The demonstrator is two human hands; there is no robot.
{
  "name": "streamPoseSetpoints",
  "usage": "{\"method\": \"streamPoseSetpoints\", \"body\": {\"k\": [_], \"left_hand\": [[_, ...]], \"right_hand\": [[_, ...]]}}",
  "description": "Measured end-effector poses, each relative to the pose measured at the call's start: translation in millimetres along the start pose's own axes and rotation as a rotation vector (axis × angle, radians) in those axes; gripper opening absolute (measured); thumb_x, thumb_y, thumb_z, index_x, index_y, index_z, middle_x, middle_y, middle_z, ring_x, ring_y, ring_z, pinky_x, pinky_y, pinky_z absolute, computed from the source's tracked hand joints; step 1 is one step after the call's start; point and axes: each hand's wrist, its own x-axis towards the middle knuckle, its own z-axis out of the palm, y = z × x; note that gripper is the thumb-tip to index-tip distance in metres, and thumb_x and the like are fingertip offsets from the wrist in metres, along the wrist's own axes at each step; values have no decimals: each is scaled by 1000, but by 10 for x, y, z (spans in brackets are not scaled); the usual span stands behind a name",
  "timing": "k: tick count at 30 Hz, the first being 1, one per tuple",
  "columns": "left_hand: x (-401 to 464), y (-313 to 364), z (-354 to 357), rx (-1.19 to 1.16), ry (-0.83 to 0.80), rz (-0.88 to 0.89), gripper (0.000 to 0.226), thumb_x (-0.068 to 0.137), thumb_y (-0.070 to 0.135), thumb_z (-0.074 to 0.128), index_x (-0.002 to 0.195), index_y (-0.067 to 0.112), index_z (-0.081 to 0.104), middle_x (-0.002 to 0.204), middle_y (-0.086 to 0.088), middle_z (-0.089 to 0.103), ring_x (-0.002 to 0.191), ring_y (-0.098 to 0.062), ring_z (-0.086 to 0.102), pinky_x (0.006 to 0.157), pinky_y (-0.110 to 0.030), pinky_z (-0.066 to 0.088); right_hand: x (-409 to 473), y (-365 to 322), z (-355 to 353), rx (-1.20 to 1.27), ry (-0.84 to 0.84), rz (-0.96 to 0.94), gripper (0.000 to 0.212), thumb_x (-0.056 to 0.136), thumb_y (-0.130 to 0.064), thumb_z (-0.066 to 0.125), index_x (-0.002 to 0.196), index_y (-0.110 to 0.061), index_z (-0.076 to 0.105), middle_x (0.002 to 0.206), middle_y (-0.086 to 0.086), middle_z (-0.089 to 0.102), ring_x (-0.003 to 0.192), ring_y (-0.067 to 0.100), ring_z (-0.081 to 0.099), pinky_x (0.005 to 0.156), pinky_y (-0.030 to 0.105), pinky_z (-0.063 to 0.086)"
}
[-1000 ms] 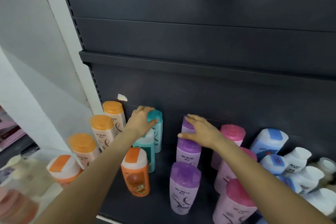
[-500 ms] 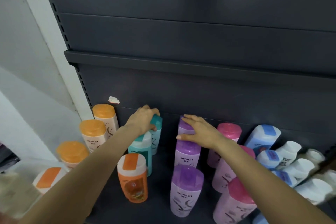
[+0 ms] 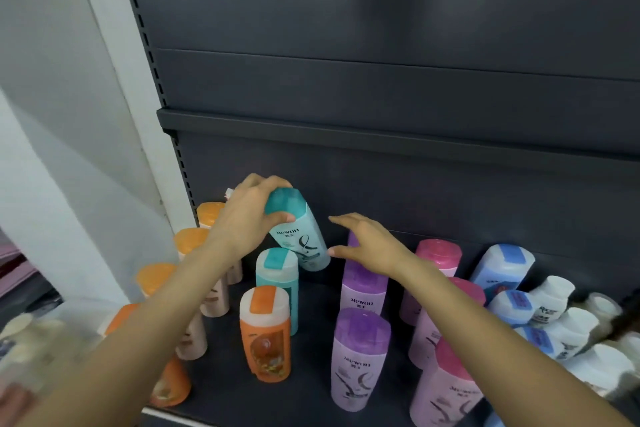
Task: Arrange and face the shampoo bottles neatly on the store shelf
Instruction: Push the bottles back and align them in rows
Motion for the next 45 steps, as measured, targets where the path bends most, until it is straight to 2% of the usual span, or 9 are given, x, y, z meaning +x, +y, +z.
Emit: {"method": "streamPoseSetpoints", "body": {"k": [7,11,16,21,26,32,39,42,45], "left_hand": [[-232,-59,-430,-155,206,-17,42,78,24,73,116,28,58,108,1,52,96,-10,47,81,-17,32],[-376,-117,-582,-285,291,-3,38,77,22,75,105,37,56,106,2,56,96,-8,52,87,-24,41],[-491,-178,-756,-430,352,-55,34,80,21,72,109,31,57,105,9,60,91,4,53,70,-5,42],[-544,-274,-773,-772,346,-198,27,83,17,67,109,20,60,94,5,62,84,-8,62,60,-16,54],[-561,-376,-686,-890,331,-421,24,85,27,65,106,17,59,92,-5,65,83,-10,64,53,-21,57],[-508,-412,-630,-1017,271,-584,30,82,34,68,104,15,59,96,-9,69,90,-19,67,56,-30,60],[-508,-385,-598,-965,282,-470,27,85,32,64,109,22,58,103,-7,66,97,-21,65,71,-37,60],[-499,-366,-645,-973,313,-384,13,86,26,64,98,28,59,97,-3,68,95,-16,66,71,-33,59],[-520,-369,-664,-981,315,-292,18,86,21,64,101,31,61,98,2,68,95,-14,66,71,-30,59]], "right_hand": [[71,-214,124,148,33,12,66,84,-27,69,143,-20,38,138,4,47,129,19,43,103,25,32],[117,-252,184,309,186,35,53,83,-23,70,132,-22,50,124,2,54,115,15,50,94,26,40],[8,-359,227,768,299,73,39,85,-18,68,122,-21,56,118,-3,59,110,13,55,87,26,50],[-91,-510,223,1051,382,199,37,80,-19,72,114,-17,57,113,3,62,104,17,62,82,33,56],[-175,-632,96,1115,446,282,33,81,-23,72,106,-3,64,101,8,70,91,15,68,67,26,58],[-267,-657,-23,1235,385,215,26,91,-16,60,111,-1,63,107,9,70,98,15,66,78,20,55],[-322,-663,-124,1269,386,242,34,94,-22,55,120,0,60,109,12,68,102,20,66,81,26,56],[-351,-719,-194,1331,300,275,32,94,-24,55,121,-7,59,107,14,68,96,28,68,71,25,59],[-365,-764,-256,1481,276,368,31,93,-34,56,110,-8,60,103,18,67,93,31,67,61,25,59]]}}
